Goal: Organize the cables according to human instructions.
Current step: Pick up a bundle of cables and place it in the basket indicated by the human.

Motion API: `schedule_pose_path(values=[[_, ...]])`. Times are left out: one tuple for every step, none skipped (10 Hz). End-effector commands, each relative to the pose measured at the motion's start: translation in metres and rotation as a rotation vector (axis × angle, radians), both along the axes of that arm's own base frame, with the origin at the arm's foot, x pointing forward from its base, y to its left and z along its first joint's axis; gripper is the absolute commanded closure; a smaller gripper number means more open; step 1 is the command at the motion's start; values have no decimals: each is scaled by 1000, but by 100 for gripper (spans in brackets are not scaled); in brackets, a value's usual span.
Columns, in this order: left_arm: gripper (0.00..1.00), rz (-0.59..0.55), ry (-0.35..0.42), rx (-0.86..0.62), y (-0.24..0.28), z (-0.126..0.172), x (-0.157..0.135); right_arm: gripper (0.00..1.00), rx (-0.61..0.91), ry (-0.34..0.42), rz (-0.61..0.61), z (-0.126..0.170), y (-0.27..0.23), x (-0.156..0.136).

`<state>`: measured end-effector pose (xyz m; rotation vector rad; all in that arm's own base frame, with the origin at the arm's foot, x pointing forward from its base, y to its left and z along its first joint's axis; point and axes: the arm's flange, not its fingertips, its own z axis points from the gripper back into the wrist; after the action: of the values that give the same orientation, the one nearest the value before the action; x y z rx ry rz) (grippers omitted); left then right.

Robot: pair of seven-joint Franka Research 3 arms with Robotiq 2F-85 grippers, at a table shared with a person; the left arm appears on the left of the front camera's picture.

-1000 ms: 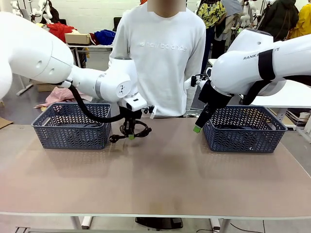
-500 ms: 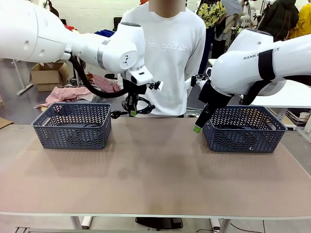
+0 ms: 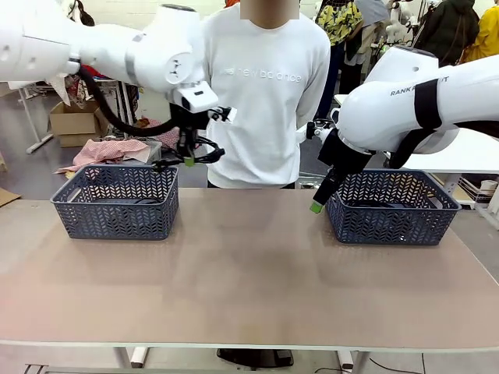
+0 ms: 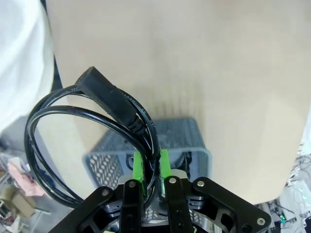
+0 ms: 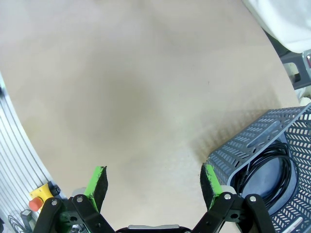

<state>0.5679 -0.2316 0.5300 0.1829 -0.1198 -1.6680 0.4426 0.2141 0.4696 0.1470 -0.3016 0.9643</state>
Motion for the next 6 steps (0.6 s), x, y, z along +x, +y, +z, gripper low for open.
schedule_pose_path(values=[[89,23,-4,-34,47,2,-25,0,1,-6,6,2,0,0],[89,61,-7,-51,68,-1,-30,0,1,-6,6,2,0,0],[89,82,-6,-68,86,-8,-35,0,1,-6,6,2,0,0],[89,93,-17,-78,102,-15,-42,0,1,-6,6,2,0,0],[89,99,-18,-83,113,-24,-46,0,1,-6,6,2,0,0],[89,105,-21,-78,122,-32,-49,0,1,-6,6,2,0,0]])
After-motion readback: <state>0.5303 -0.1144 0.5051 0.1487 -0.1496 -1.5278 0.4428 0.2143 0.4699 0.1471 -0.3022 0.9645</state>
